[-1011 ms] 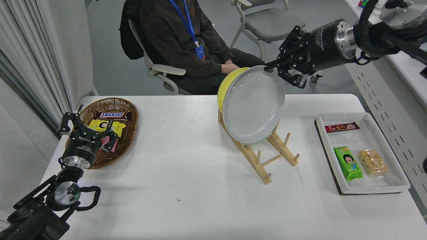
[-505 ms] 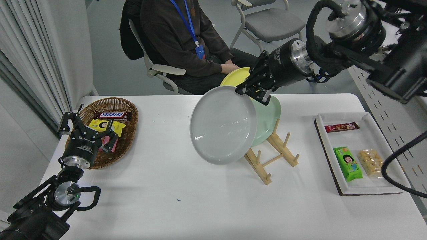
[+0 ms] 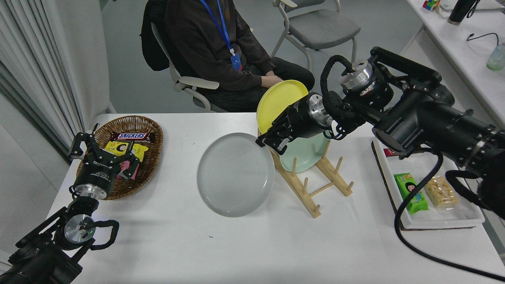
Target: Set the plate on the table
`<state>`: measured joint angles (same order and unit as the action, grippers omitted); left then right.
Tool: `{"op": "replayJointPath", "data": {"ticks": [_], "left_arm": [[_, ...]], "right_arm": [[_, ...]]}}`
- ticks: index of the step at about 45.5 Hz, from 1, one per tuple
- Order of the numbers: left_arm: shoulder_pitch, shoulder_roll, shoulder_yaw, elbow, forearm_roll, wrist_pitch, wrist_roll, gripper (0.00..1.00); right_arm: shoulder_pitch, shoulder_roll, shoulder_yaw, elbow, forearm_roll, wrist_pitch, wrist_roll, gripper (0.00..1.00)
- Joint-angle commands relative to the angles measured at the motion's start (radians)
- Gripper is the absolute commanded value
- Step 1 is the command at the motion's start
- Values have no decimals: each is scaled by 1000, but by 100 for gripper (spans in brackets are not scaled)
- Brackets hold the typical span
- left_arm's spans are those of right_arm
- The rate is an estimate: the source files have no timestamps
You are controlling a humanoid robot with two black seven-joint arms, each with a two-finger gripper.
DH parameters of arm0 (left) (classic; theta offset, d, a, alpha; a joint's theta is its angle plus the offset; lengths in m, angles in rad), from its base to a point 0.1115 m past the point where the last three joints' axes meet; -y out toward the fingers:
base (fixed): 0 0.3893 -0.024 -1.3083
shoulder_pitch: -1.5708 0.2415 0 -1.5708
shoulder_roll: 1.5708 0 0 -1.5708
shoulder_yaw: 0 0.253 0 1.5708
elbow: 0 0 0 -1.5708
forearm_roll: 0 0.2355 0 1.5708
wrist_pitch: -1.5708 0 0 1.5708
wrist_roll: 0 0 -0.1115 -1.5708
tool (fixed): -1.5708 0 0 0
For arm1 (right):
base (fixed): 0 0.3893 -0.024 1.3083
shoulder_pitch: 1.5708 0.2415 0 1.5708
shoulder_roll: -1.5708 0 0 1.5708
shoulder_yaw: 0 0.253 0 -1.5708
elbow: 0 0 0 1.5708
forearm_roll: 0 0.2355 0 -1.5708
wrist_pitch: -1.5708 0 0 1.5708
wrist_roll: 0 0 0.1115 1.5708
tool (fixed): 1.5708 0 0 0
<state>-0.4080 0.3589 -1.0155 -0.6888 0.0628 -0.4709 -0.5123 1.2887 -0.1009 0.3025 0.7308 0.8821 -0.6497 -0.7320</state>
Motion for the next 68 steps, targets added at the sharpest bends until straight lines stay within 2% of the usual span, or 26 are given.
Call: {"op": "replayJointPath", "data": {"ticks": [1,10,37,68], "left_arm": [[0,0,0,0,0,0,0,98],[0,0,0,0,0,0,0,98],[0,0,0,0,0,0,0,98],[0,0,0,0,0,0,0,98]], "right_arm": [[-75,101,26,-155,-51,13,54,0],[-129,101,50,-215,-71,-1,94,0],[-198,101,49,-200,-101,-116,86,0],[-250,101,47,-165,-101,-120,83,0]]}}
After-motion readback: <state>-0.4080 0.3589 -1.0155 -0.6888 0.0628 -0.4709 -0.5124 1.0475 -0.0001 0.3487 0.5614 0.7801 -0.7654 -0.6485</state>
